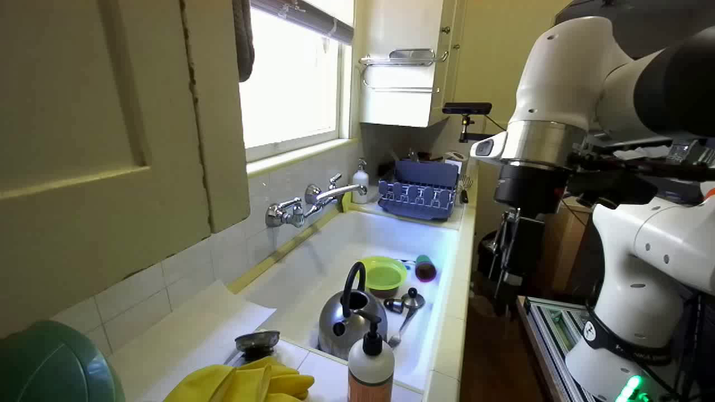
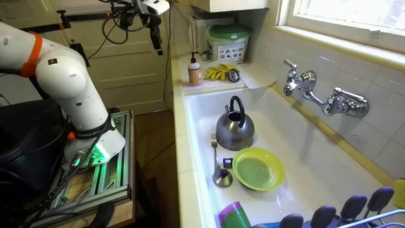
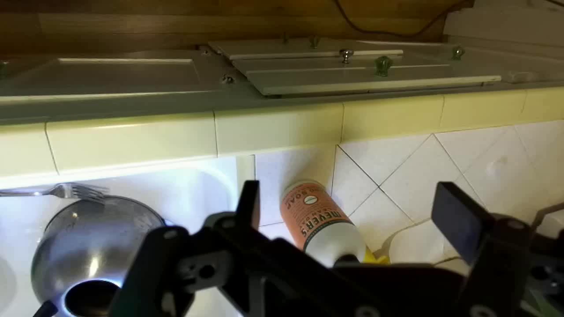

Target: Turn the tap faucet to the right

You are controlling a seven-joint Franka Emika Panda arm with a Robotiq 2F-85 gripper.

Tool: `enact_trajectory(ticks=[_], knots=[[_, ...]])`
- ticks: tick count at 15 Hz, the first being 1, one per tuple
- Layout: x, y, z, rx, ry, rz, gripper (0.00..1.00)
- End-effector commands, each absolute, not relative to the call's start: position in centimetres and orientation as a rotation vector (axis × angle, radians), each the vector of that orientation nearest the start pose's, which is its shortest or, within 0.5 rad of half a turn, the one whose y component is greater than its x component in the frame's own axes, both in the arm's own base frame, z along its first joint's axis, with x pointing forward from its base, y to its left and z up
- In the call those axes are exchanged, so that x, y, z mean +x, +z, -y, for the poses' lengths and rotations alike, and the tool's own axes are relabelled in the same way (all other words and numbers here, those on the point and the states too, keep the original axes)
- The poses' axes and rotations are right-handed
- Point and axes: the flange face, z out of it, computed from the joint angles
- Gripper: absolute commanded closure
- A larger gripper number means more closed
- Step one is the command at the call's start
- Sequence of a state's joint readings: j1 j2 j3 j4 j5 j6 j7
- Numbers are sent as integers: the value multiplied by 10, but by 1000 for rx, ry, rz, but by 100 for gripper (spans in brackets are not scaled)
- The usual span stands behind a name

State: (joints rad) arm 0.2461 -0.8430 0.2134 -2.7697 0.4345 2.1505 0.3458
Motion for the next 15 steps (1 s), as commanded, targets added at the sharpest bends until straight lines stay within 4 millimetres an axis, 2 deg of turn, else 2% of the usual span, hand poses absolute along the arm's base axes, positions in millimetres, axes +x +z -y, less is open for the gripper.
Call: enact_trajectory(ticks=[1,3,7,9,12,15], knots=[[281,454,-155,-2842,-163,-201,0],[279,443,-152,-2854,-131,-211,0],[280,441,-152,-2856,-124,-213,0],[299,448,-143,-2896,-318,-205,0],[328,468,-110,-2951,-539,-239,0],[353,490,-72,-3010,-691,-354,0]])
